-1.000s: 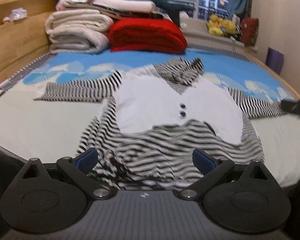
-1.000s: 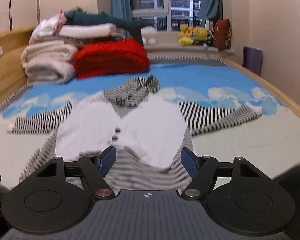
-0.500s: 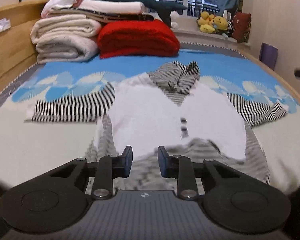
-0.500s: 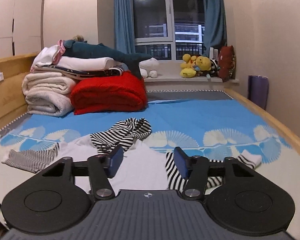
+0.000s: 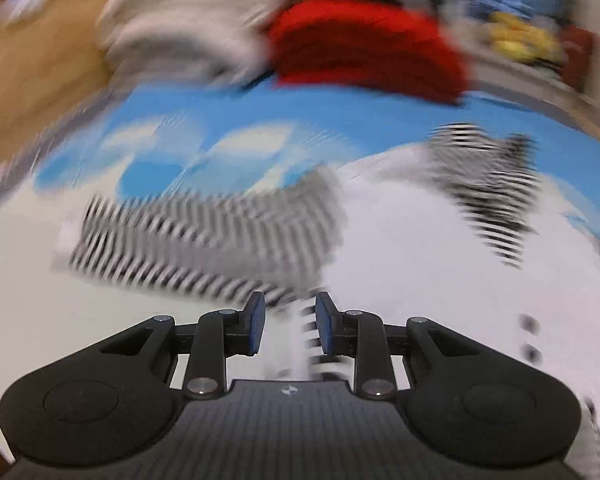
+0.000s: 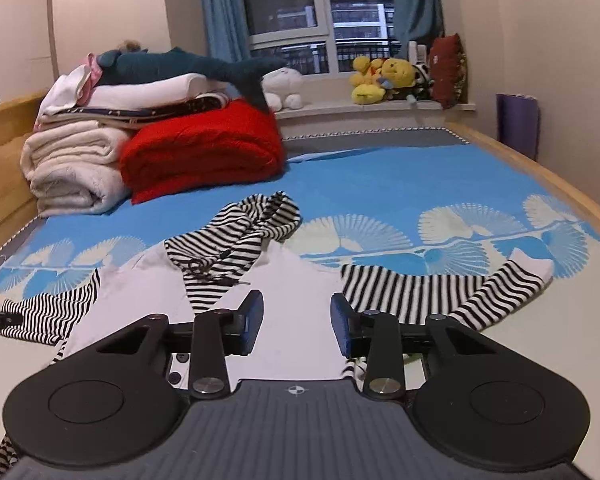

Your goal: Fold small clothes

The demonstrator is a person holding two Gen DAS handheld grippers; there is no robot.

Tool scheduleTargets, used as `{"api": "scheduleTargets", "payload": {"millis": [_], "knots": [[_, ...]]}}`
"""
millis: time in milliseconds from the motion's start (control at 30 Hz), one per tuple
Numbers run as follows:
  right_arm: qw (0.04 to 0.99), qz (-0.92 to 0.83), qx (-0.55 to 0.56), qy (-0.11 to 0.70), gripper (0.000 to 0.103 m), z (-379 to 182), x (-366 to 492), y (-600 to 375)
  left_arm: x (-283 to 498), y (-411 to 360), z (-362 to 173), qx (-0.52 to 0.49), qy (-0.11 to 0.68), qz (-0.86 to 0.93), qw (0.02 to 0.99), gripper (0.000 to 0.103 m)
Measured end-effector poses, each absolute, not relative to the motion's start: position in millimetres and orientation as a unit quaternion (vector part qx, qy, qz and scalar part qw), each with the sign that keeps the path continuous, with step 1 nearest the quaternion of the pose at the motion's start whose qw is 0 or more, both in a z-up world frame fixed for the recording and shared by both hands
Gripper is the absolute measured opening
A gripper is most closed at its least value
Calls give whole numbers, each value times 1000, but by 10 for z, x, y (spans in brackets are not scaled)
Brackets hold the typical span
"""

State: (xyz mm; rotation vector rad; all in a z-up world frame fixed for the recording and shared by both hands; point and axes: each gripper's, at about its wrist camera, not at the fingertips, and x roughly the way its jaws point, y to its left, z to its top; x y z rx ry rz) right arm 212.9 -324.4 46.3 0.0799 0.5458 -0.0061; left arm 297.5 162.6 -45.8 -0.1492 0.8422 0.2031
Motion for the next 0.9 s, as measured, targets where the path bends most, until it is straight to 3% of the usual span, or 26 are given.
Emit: {"api": "scheduleTargets", "payload": {"millis": [300,500,733,867,900], "knots": [[961,-39,10,274,42,487,2346,-3189,3609,2780,-883,-162,402,222,873,33],[956,-52,-29,286,43,448,2427,-3202,3603,3508,-849,-210,370,319,847,52],[940,-27,-123,316,45,292,2375,-3133,3554,3992,-916,-284,353,322,831,63],[932,-29,-147,329,45,225,2371,-3179,3571,4145,-1014,-327,351,313,820,60],[932,-34,-146,331,45,219,2374,-3203,3574,4157,-1033,-333,349,313,818,46]]}}
